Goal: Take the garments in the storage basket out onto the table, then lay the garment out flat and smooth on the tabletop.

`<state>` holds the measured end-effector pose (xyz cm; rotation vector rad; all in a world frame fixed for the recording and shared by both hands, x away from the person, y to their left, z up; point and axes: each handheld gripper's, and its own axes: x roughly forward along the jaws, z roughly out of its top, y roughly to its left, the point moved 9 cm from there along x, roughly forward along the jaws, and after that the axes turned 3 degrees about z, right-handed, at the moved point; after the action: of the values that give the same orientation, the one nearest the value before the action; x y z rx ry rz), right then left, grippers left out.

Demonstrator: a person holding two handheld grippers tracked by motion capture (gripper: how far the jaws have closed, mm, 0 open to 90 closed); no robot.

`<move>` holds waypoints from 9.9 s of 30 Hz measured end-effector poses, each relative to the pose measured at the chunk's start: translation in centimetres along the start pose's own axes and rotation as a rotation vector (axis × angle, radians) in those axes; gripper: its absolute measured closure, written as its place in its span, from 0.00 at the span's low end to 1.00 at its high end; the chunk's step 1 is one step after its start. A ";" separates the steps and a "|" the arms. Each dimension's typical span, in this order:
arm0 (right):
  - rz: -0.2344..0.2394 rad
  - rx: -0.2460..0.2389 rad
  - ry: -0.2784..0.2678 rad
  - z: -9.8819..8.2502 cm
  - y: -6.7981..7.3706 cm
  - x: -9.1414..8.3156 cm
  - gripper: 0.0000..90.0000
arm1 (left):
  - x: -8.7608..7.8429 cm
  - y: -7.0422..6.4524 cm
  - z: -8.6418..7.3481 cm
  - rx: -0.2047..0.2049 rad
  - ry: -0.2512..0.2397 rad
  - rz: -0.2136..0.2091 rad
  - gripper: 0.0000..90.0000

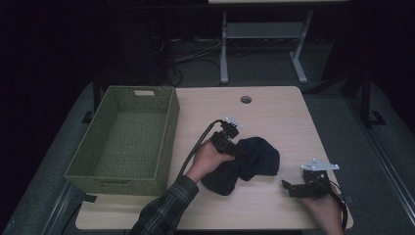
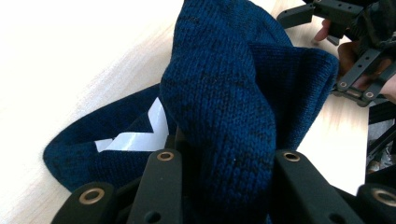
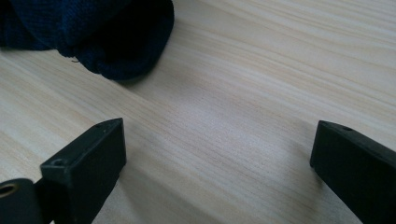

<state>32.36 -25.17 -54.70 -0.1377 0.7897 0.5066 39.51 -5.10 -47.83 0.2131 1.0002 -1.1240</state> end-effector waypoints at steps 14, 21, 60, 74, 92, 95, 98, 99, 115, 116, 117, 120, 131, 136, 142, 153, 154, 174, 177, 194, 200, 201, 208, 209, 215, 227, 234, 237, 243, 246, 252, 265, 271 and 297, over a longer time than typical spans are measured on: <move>0.000 0.000 0.000 0.0 0.0 0.0 0.04 | -2.6 -0.9 0.5 0.089 -0.012 0.077 0.41; 0.001 0.000 0.001 0.0 0.0 0.0 0.04 | -5.9 -1.8 1.1 0.117 -0.083 0.129 0.30; 0.000 -0.004 -0.002 0.0 0.0 0.0 0.04 | -4.9 -4.5 -8.9 0.104 -0.030 0.064 0.99; 0.000 -0.005 -0.002 0.0 0.0 0.0 0.04 | -2.0 -2.9 -11.9 0.085 0.020 0.088 0.99; 0.123 -0.015 -0.063 1.1 2.2 -2.1 0.19 | -1.4 -2.5 -12.2 0.085 -0.001 0.097 1.00; 0.165 -0.029 -0.076 1.4 3.2 -2.3 0.22 | -1.4 -2.4 -12.2 0.083 0.000 0.092 1.00; 0.203 -0.048 -0.100 2.0 4.5 -2.7 0.26 | -1.5 -2.4 -12.3 0.079 -0.002 0.092 1.00; 0.218 -0.052 -0.108 2.2 5.0 -2.9 0.28 | -1.5 -2.4 -12.3 0.078 -0.002 0.092 1.00; 0.220 -0.097 -0.089 3.2 5.5 -0.3 0.51 | -1.4 -2.4 -12.3 0.073 -0.003 0.085 1.00; 0.221 -0.104 -0.095 3.3 5.4 -0.1 0.53 | -1.4 -2.4 -12.3 0.072 -0.003 0.084 1.00; 0.229 -0.111 -0.101 3.4 5.5 0.1 0.55 | -1.4 -2.4 -12.3 0.071 -0.003 0.083 1.00; 0.245 -0.126 -0.107 3.8 5.6 0.7 0.66 | -1.4 -2.4 -12.2 0.072 -0.002 0.083 1.00; 0.304 -0.151 -0.116 5.0 6.1 0.7 0.86 | -1.4 -2.4 -12.2 0.073 0.000 0.081 1.00; 0.337 -0.138 -0.118 5.8 6.3 0.0 0.86 | -1.4 -2.4 -12.2 0.069 0.002 0.078 1.00; 0.329 -0.129 -0.131 6.6 5.9 -0.9 0.87 | -1.4 -2.3 -12.2 0.073 0.011 0.072 1.00; 0.306 -0.100 -0.149 10.1 4.5 -1.6 0.87 | -1.4 -2.3 -12.1 0.083 0.005 0.078 1.00; 0.302 -0.104 -0.152 10.4 4.4 -1.6 0.87 | -1.4 -2.4 -12.1 0.082 0.006 0.079 1.00; 0.243 -0.107 -0.173 17.1 3.5 -0.6 0.87 | -1.4 -2.3 -12.2 0.071 0.003 0.070 1.00; 0.227 -0.114 -0.171 18.2 3.3 -0.2 0.87 | -1.4 -2.3 -12.2 0.075 0.006 0.069 1.00; 0.165 -0.111 -0.158 24.3 2.4 2.6 0.87 | -1.5 -2.3 -12.3 0.080 0.015 0.055 1.00; 0.143 -0.127 -0.122 25.7 2.5 5.0 0.87 | -1.5 -2.3 -12.3 0.078 0.013 0.051 1.00; 0.139 -0.127 -0.118 25.9 2.5 5.5 0.87 | -1.5 -2.3 -12.3 0.077 0.013 0.050 1.00; 0.127 -0.114 -0.077 26.3 2.3 8.6 0.87 | -1.5 -2.3 -12.3 0.075 0.013 0.044 1.00; 0.125 -0.113 -0.071 26.3 2.3 9.1 0.87 | -1.5 -2.3 -12.3 0.075 0.015 0.045 1.00; 0.139 -0.126 -0.040 26.2 2.9 11.0 0.80 | -1.5 -2.3 -12.3 0.075 0.014 0.039 1.00; 0.163 -0.107 -0.112 24.9 3.3 8.1 0.57 | -1.5 -2.2 -12.3 0.069 0.015 0.027 1.00; 0.189 -0.114 -0.099 21.3 3.7 6.2 0.62 | -1.5 -2.2 -12.2 0.072 0.013 0.028 1.00; 0.198 -0.118 -0.091 19.6 4.1 5.6 0.68 | -1.4 -2.3 -12.2 0.077 0.012 0.042 1.00; 0.253 -0.117 -0.092 16.5 5.3 4.4 0.89 | -1.8 -2.3 -11.8 0.074 0.002 0.060 0.94; 0.275 -0.130 -0.079 15.1 6.1 4.1 0.94 | -2.6 -2.2 -11.4 0.080 -0.020 0.084 0.89; 0.317 -0.153 -0.066 13.1 7.3 4.0 1.00 | -4.7 -1.1 -9.6 0.057 -0.097 0.150 0.94; 0.332 -0.158 -0.009 9.8 8.7 5.6 1.00 | -5.8 5.7 -6.7 -0.046 -0.156 0.361 1.00; 0.336 -0.159 0.010 9.0 9.0 6.3 1.00 | -5.0 8.3 -6.7 -0.084 -0.139 0.439 1.00; 0.235 -0.176 0.098 4.9 6.5 3.5 1.00 | -2.3 2.1 -10.5 0.001 -0.017 0.216 1.00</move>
<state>34.41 -16.66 -53.27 -0.2356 0.8615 0.7966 35.27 3.67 -52.79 0.3048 0.9379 -0.9277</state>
